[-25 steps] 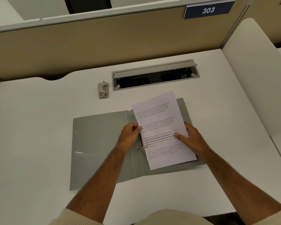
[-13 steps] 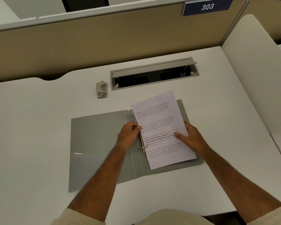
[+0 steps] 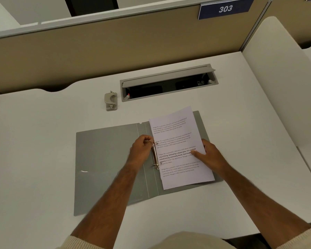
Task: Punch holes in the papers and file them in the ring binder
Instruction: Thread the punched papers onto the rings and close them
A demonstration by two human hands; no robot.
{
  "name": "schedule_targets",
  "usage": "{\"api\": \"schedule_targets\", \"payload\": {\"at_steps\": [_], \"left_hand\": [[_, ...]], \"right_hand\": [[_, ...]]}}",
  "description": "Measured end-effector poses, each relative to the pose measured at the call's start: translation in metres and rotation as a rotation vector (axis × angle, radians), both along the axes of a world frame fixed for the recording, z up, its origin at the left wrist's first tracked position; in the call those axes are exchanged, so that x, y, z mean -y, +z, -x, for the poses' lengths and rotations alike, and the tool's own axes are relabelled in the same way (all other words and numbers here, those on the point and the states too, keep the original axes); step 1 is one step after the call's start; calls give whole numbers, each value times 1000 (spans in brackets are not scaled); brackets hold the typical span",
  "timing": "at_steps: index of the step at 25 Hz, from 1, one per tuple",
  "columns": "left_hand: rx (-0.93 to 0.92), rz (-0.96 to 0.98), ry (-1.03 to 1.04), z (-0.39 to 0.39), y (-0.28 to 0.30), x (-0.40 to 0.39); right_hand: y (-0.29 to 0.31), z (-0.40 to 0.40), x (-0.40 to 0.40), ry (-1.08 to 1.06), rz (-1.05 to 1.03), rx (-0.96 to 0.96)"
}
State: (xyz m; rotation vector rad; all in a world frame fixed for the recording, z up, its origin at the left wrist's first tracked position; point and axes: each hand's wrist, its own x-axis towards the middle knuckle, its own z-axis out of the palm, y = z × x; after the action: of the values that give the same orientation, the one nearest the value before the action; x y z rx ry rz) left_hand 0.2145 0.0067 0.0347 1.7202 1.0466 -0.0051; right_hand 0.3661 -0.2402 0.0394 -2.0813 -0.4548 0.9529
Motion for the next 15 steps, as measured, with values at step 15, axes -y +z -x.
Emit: {"api": "schedule_targets", "payload": {"at_steps": [15], "left_hand": [[-136,-319,-540,53,-1,-10]], "right_hand": [[-4,16,-12,397,171,584]]}}
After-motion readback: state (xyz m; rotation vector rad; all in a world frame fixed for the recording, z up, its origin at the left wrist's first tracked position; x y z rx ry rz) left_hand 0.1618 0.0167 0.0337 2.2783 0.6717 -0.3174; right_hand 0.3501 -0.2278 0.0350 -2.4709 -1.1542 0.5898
